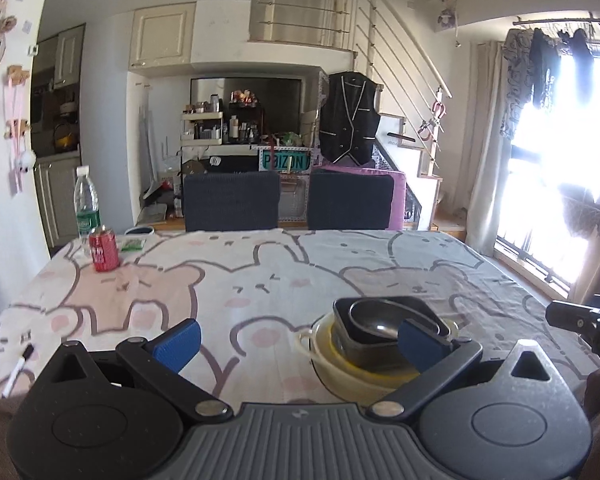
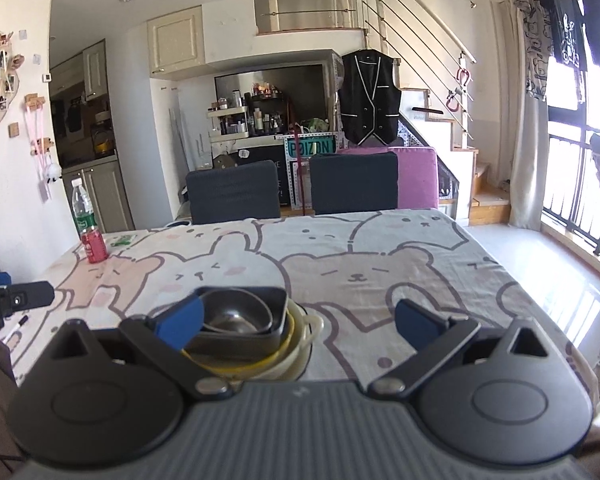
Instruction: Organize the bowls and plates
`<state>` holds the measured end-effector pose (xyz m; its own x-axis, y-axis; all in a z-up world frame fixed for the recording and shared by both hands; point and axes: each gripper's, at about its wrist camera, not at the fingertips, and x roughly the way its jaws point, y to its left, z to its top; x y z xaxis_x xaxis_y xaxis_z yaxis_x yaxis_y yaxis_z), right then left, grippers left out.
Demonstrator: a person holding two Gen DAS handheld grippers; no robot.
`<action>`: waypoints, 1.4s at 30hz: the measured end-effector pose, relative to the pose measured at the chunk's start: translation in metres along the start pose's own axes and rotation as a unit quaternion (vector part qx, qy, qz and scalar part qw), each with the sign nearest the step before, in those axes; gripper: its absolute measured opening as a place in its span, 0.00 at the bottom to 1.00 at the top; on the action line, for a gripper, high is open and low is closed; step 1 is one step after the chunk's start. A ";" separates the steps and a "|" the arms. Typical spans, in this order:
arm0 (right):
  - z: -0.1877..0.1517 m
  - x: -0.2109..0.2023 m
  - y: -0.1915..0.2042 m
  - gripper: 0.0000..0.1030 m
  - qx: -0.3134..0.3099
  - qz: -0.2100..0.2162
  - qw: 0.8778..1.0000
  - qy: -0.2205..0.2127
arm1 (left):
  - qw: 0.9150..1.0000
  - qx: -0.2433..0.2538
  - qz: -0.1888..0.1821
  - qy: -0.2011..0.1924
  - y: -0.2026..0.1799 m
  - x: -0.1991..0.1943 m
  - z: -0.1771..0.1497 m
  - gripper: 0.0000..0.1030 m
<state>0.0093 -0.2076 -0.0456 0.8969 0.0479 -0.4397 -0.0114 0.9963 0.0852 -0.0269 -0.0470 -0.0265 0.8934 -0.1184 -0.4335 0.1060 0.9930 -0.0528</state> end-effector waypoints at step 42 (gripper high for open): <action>-0.039 -0.004 0.002 1.00 -0.035 -0.010 0.999 0.003 | 1.000 0.013 0.017 0.012 -0.011 -0.002 -0.044 1.00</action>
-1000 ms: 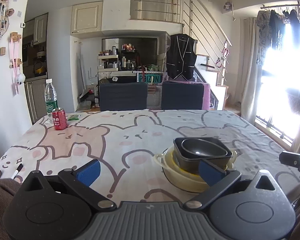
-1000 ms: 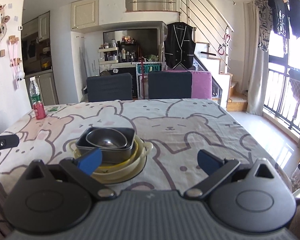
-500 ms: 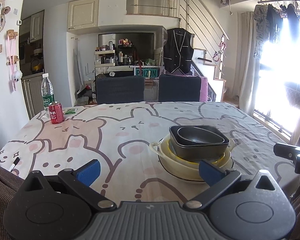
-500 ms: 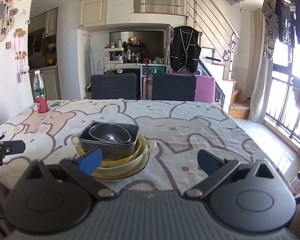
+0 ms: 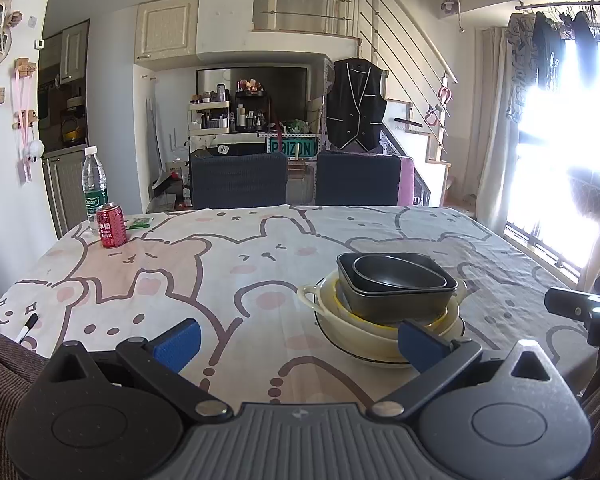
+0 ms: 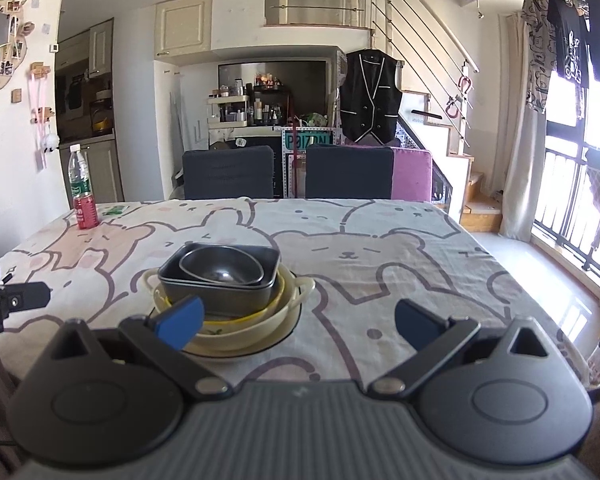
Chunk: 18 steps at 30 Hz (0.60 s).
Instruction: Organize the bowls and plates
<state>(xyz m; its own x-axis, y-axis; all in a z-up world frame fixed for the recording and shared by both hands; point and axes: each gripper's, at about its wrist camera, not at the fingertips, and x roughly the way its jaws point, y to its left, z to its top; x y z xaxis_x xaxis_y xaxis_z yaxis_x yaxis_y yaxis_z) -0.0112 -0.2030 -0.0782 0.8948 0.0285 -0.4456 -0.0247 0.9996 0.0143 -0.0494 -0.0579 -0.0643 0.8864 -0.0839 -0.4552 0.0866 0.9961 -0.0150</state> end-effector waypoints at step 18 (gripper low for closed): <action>-0.001 0.002 0.000 1.00 0.001 0.004 1.000 0.002 | 1.000 -0.002 -0.002 0.002 0.001 0.000 0.000 1.00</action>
